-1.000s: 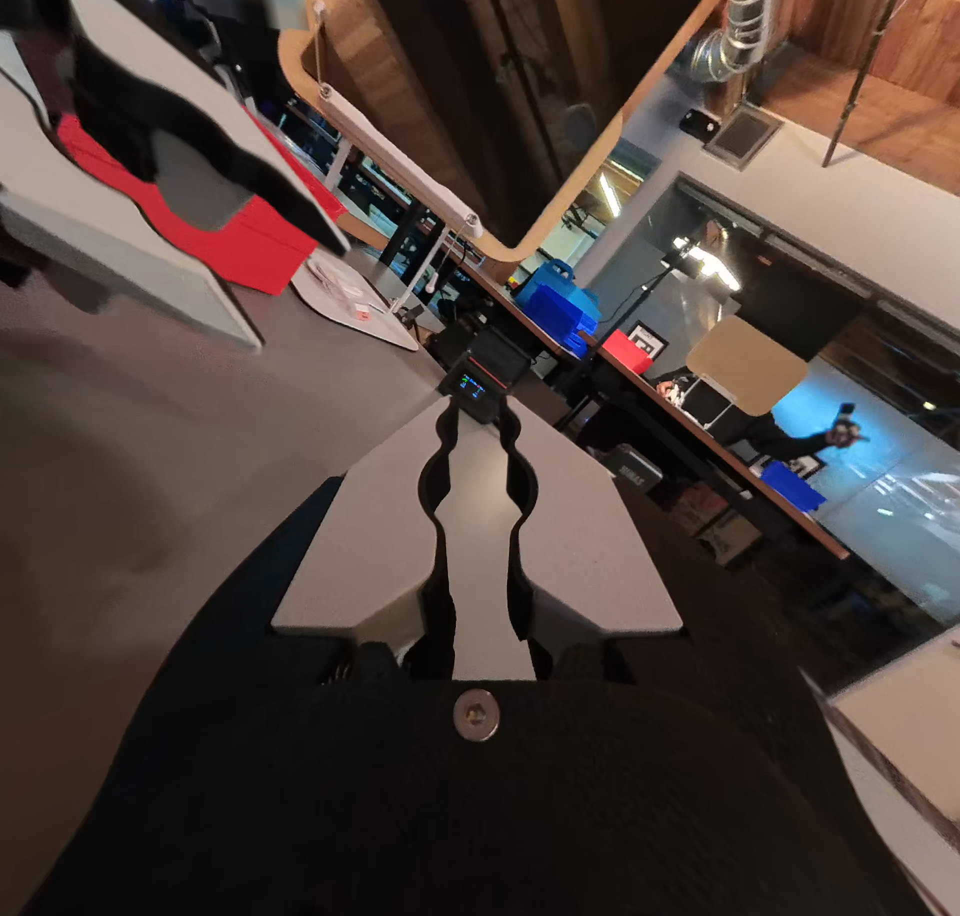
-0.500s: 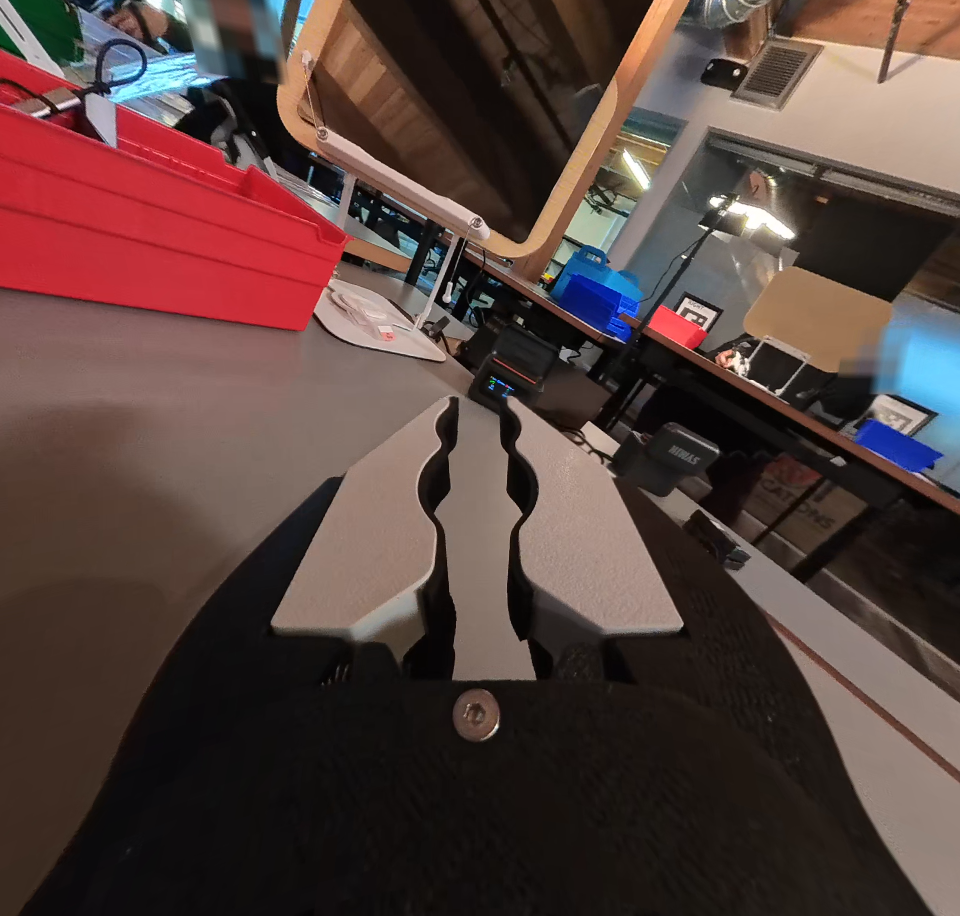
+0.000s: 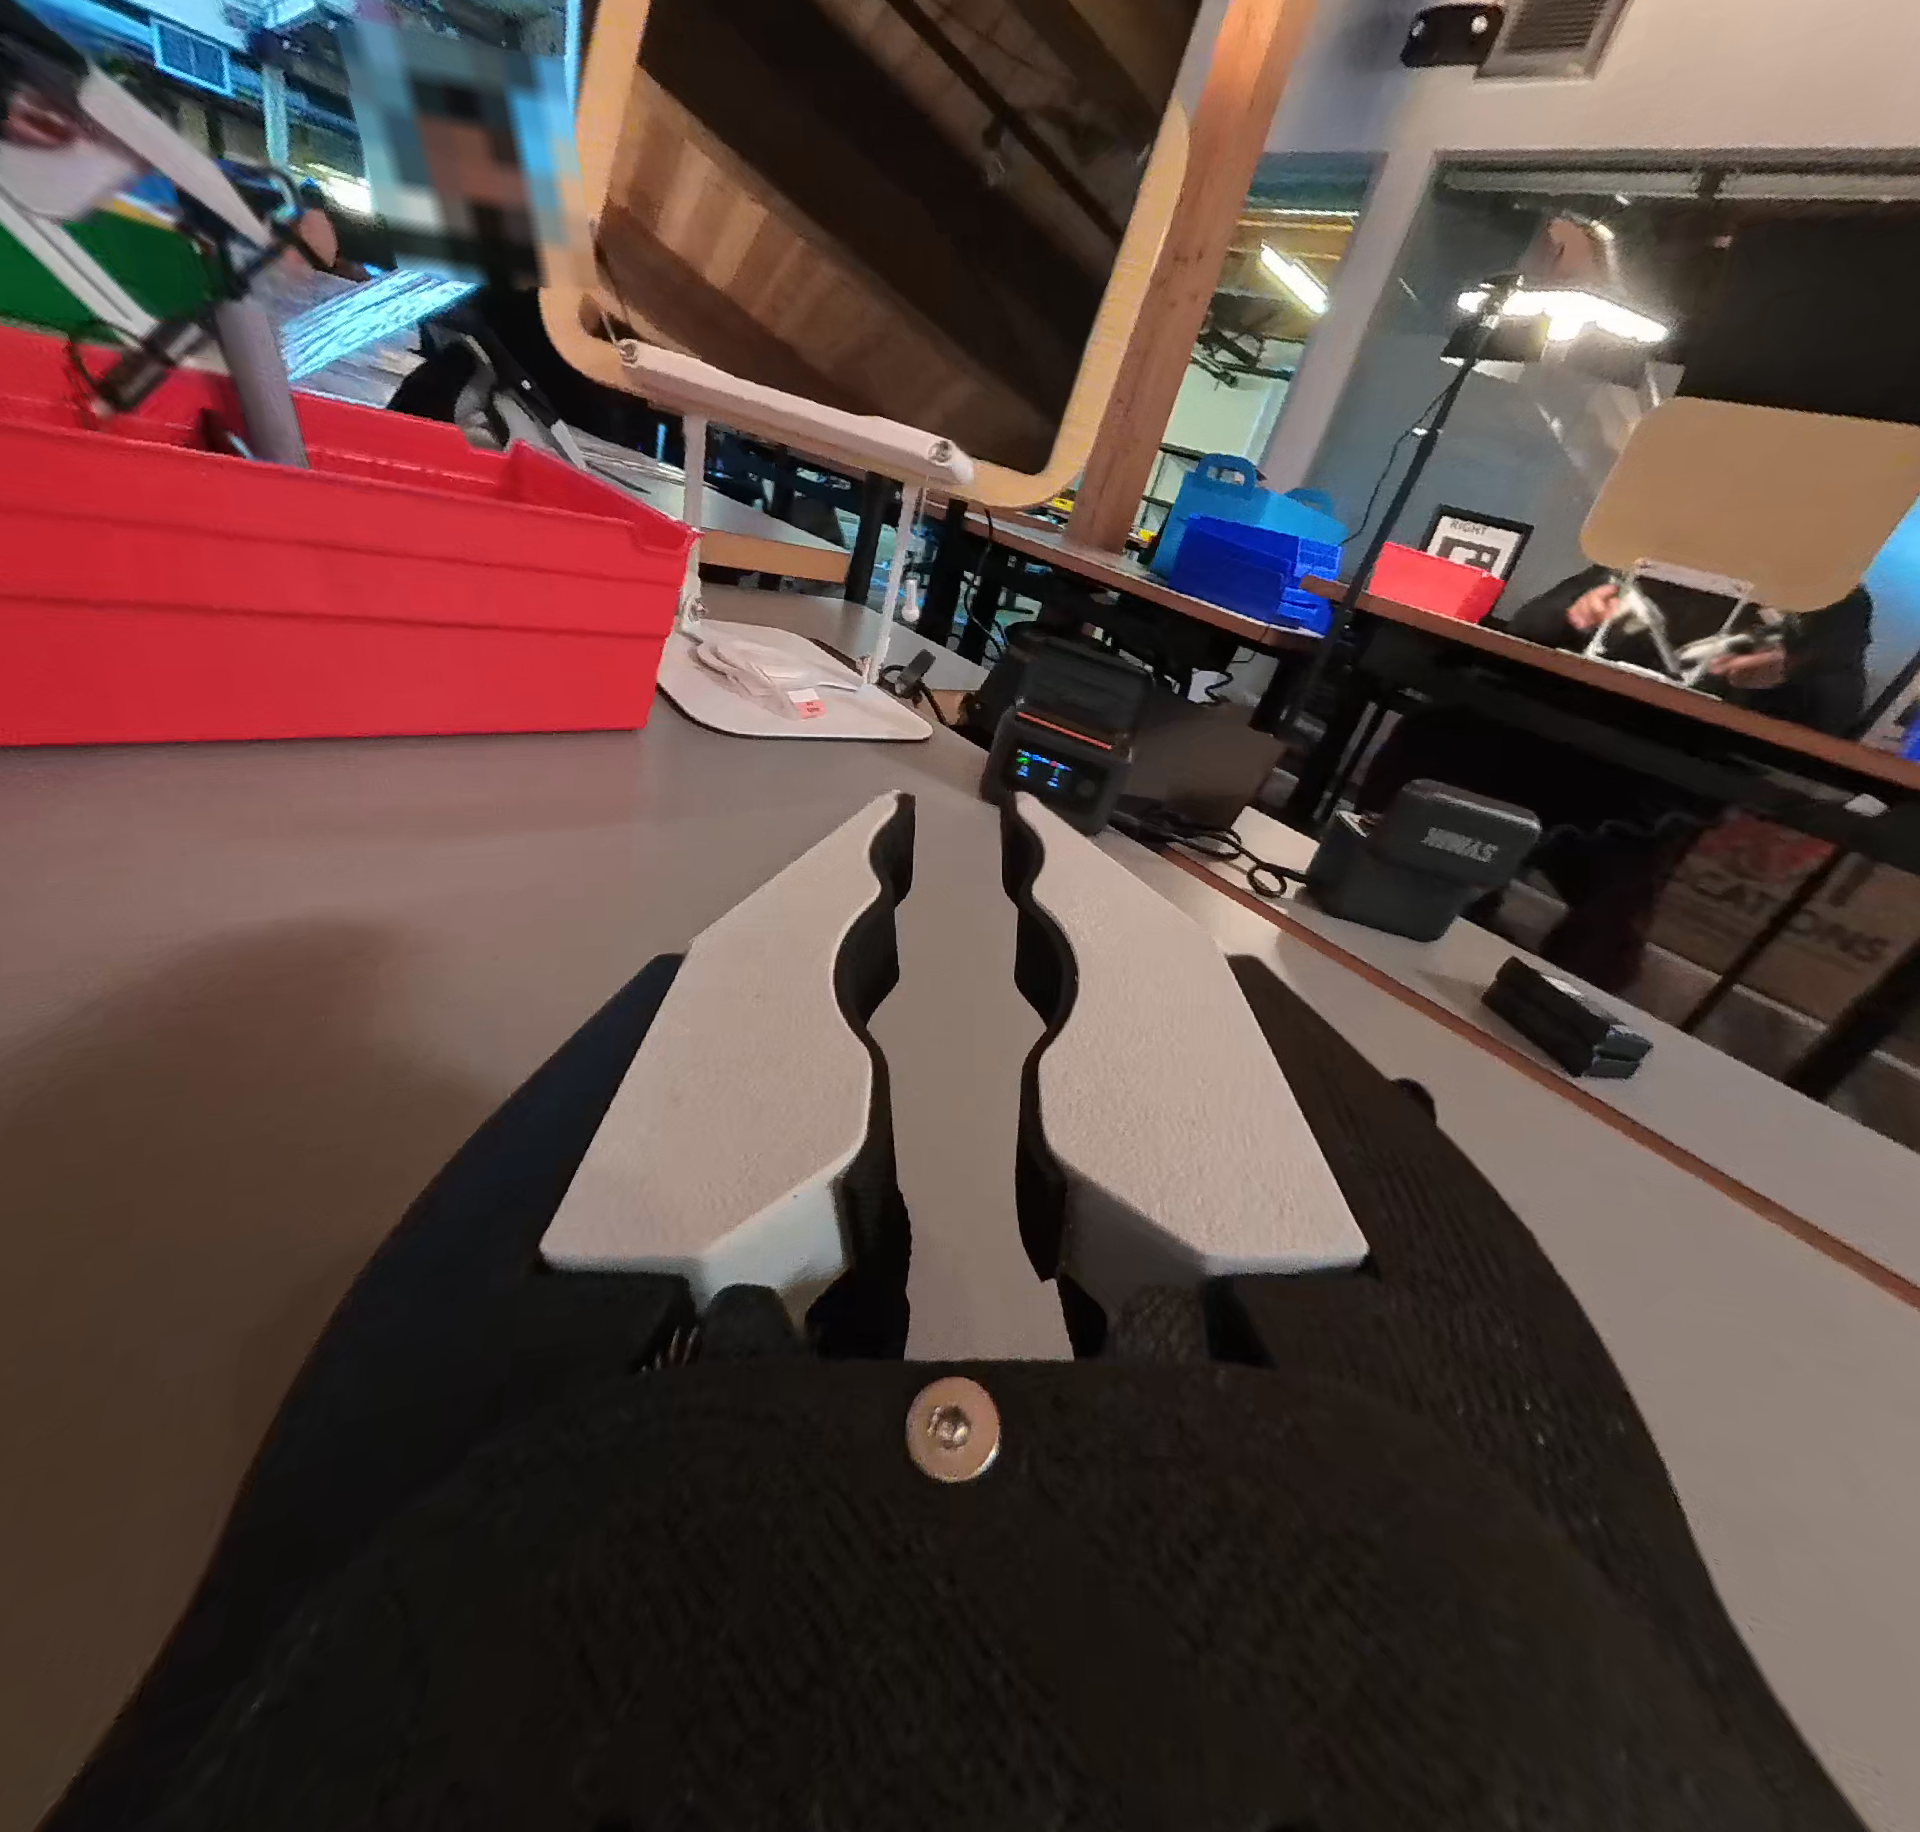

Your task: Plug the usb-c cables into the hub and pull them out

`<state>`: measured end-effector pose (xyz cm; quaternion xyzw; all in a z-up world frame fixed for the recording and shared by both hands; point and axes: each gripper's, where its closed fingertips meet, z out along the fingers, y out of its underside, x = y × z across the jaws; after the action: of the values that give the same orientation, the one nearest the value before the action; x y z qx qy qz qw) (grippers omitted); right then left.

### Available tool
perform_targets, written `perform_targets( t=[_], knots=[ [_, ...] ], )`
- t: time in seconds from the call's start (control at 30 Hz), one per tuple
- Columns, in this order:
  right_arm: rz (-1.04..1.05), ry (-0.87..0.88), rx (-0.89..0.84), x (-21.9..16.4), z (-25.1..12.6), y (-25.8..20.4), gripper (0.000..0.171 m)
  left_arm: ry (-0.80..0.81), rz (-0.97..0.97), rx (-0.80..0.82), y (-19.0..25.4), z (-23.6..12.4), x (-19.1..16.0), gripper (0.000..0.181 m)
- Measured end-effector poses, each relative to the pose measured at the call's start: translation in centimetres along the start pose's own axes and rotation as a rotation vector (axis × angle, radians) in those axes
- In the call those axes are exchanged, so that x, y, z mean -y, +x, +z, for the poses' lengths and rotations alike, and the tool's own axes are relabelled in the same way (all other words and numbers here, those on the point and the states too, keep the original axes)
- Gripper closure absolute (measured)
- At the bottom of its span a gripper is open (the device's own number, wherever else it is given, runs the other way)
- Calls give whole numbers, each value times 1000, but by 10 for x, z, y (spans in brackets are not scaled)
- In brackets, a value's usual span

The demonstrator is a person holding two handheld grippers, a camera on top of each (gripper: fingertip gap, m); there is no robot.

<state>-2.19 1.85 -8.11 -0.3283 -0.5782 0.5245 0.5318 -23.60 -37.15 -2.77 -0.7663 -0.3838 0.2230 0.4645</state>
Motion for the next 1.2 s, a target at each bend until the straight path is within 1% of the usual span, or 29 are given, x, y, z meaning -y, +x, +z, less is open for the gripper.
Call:
perform_targets(
  t=[0.03,0.1,0.17,0.23,0.3,0.33,0.37,0.4,0.43,0.47,0.5,0.53,0.6,0.67,0.7,0.73,0.8,0.9,0.97,1.07,1.13,1.17,1.2],
  knots=[
    [8,4,-9,0,0,2,156,42,28,4,6,-7,14,181],
    [19,9,-22,1,-1,5,156,146,90,-10,29,-25,46,181],
    [15,5,-32,1,-1,6,156,254,154,-67,68,-43,77,181],
    [-4,11,-45,3,-2,7,156,355,223,-155,119,-60,101,181],
    [-39,23,-56,7,-5,8,157,428,292,-266,178,-71,111,181],
    [-56,28,-63,8,-8,9,157,441,329,-340,210,-73,109,181],
    [-61,33,-77,9,-10,12,157,419,358,-455,245,-72,99,181],
    [-54,35,-89,10,-12,15,157,373,361,-580,278,-70,86,181],
    [-42,40,-94,11,-15,17,157,325,361,-669,306,-66,70,181],
    [-29,48,-101,13,-16,19,157,281,375,-728,329,-60,54,181],
    [-17,55,-110,14,-18,22,157,255,401,-755,348,-52,40,181],
    [-7,58,-117,15,-19,25,157,245,458,-741,363,-41,27,181],
    [5,57,-125,15,-19,27,157,248,614,-612,380,-13,7,181],
    [10,59,-128,16,-20,27,157,236,838,-351,381,22,-9,181],
    [9,62,-126,16,-20,27,157,244,930,-271,385,34,-17,181],
    [7,64,-125,17,-20,26,157,259,994,-239,392,42,-25,181],
    [0,65,-122,18,-21,25,157,270,1051,-243,403,54,-41,181],
    [10,58,-91,18,-21,20,161,310,1072,-260,414,56,-51,181],
    [33,45,-70,16,-20,17,162,302,1053,-300,420,55,-60,181],
    [45,36,-75,14,-21,20,162,234,945,-396,424,54,-77,181],
    [55,38,-76,15,-22,21,162,155,819,-474,423,55,-89,175],
    [59,37,-74,14,-23,21,162,114,758,-506,422,55,-94,171],
    [59,35,-74,14,-23,21,162,81,706,-526,419,55,-98,160]
  ],
)
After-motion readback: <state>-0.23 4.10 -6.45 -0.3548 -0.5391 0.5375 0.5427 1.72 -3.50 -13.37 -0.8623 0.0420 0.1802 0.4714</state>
